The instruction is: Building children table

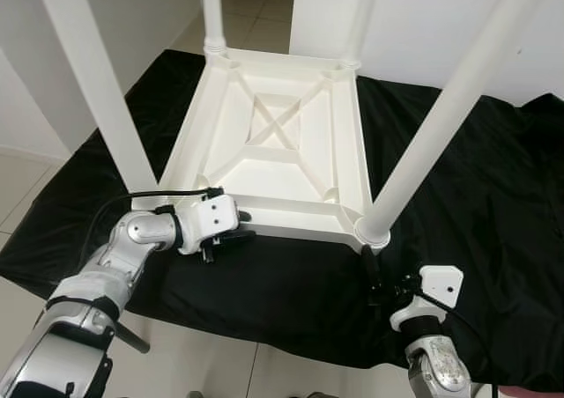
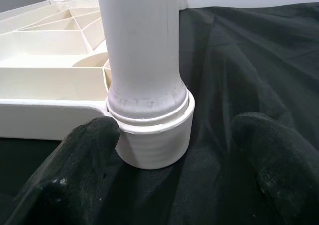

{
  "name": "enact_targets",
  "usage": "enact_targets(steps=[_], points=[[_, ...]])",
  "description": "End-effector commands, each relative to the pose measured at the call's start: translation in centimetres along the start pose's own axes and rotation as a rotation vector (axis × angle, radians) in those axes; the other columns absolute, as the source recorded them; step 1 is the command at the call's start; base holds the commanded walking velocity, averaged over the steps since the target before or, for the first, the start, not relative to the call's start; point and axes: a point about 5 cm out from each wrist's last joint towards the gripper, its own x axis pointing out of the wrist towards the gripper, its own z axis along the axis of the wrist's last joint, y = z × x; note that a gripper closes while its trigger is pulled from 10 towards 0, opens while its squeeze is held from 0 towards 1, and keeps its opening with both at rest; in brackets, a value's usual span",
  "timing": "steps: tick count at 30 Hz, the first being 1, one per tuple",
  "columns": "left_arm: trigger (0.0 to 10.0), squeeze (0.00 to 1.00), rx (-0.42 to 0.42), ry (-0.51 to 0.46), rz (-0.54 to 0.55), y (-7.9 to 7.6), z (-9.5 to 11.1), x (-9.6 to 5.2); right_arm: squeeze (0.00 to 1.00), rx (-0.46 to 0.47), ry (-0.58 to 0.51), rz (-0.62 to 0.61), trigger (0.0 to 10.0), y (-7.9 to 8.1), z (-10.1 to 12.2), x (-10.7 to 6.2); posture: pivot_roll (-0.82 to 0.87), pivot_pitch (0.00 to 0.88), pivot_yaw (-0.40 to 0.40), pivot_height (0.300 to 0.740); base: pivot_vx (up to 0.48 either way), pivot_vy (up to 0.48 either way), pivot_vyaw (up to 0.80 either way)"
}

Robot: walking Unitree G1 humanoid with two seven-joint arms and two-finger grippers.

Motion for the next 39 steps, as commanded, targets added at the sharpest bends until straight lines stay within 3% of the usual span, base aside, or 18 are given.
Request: enact_targets(steps=[1,14,28,29,39], points=[[0.0,0.00,-0.133,0.102,-0.071,-2.6,-3.1,-0.8,0.00,-0.008,0.010,-0.001,10.0,-0.2,-0.3,-0.2,-0.01,0.117,-0.028,0.740,0.000,0.000,0.00],[0.0,0.00,-0.187,0.075,-0.008,-3.6,-2.8,-1.7,0.00,-0.031,-0.013,0.019,10.0,-0.5,0.2,0.8,-0.01,0.118,-0.039,0.740,0.000,0.000,0.00],[0.0,0.00,-0.258,0.046,0.018,-5.9,-2.0,-3.3,0.00,-0.046,-0.038,0.050,10.0,-0.7,0.7,2.3,0.01,0.125,-0.051,0.740,0.000,0.000,0.00],[0.0,0.00,-0.290,0.055,0.045,-6.3,-2.0,-3.7,0.00,-0.053,-0.038,0.056,10.0,-0.8,0.7,2.5,0.01,0.126,-0.053,0.740,0.000,0.000,0.00],[0.0,0.00,-0.331,0.072,0.178,-5.9,-1.9,-4.1,0.00,-0.058,-0.043,0.073,10.0,-0.8,0.7,3.2,0.02,0.126,-0.068,0.740,0.000,0.000,0.00]])
